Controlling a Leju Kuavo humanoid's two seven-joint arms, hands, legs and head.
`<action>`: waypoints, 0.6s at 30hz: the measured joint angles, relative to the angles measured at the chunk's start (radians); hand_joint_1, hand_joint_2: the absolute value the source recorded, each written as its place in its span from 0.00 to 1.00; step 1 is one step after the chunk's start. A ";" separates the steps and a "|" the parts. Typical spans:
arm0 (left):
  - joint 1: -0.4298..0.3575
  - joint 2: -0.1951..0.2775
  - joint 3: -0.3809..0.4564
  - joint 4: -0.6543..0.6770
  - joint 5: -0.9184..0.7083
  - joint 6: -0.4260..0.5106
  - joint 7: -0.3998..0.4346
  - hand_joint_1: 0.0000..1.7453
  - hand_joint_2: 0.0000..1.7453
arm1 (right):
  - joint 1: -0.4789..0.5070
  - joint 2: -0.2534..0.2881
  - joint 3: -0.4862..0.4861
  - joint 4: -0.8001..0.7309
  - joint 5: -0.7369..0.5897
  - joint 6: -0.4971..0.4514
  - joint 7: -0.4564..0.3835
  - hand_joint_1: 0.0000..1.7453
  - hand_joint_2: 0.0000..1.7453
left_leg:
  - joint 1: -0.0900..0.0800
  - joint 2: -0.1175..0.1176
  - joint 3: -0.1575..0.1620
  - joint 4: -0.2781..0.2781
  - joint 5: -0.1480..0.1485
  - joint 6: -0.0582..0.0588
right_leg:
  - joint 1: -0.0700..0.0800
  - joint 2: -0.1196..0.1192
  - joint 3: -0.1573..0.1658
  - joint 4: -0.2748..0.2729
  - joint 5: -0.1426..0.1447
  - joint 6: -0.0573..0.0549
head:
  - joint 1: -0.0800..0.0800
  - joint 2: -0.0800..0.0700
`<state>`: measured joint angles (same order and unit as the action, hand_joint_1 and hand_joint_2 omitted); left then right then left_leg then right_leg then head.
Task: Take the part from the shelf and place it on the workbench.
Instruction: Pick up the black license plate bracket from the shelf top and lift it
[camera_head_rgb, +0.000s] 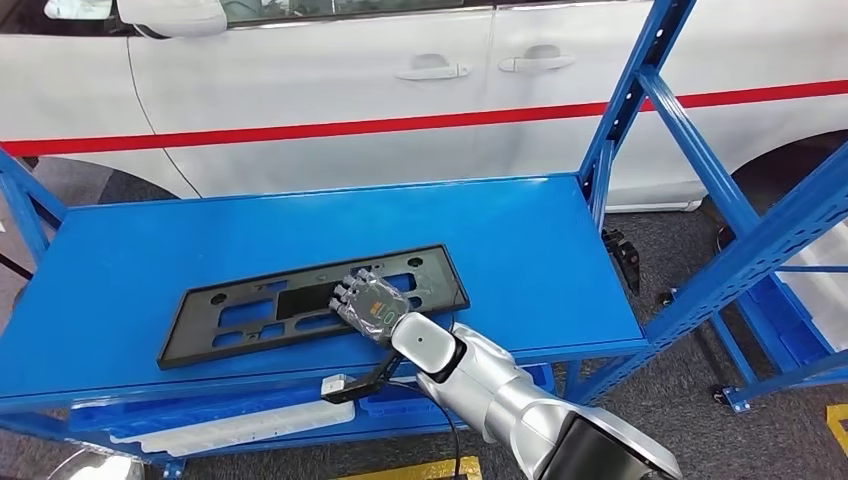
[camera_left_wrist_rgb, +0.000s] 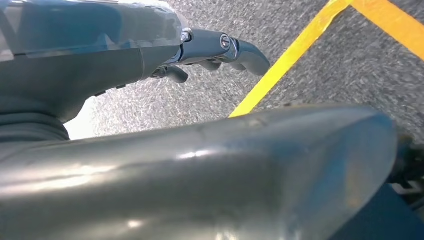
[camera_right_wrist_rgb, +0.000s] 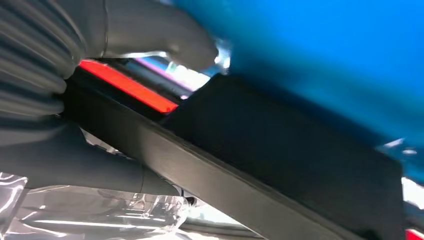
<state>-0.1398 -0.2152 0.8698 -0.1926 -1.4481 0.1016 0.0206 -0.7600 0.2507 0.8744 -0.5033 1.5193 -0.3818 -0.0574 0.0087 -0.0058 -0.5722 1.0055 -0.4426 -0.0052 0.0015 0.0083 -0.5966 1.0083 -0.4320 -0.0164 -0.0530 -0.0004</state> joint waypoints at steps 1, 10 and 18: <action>0.000 0.000 0.000 0.000 0.000 0.000 0.000 0.00 0.00 | 0.000 0.000 -0.002 0.001 0.000 -0.001 -0.002 1.00 1.00 | 0.002 0.000 0.000 -0.002 0.002 0.006 | 0.000 0.000 -0.001 0.000 0.000 0.005 | 0.000 0.000; -0.002 0.000 0.000 0.000 0.002 0.005 0.004 0.00 0.00 | 0.002 -0.003 -0.021 0.007 0.003 -0.019 -0.045 1.00 1.00 | 0.006 0.002 0.004 -0.009 0.006 0.026 | -0.012 -0.003 -0.116 0.232 -0.079 0.031 | 0.000 0.000; -0.002 0.000 -0.006 0.000 -0.016 0.089 -0.004 0.00 1.00 | 0.021 -0.002 -0.077 -0.025 -0.189 -0.038 -0.207 1.00 1.00 | 0.005 0.000 0.000 0.013 -0.020 -0.013 | -0.007 -0.002 -0.007 -0.002 0.003 -0.008 | 0.000 0.000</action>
<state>-0.1414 -0.2154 0.8640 -0.1929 -1.4643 0.1902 0.0167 -0.7386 0.2487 0.7970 -0.5286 1.3304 -0.4200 -0.2645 0.0132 -0.0057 -0.5717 1.0185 -0.4630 -0.0179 -0.0055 0.0068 -0.6033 1.0059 -0.4286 -0.0247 -0.0529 -0.0004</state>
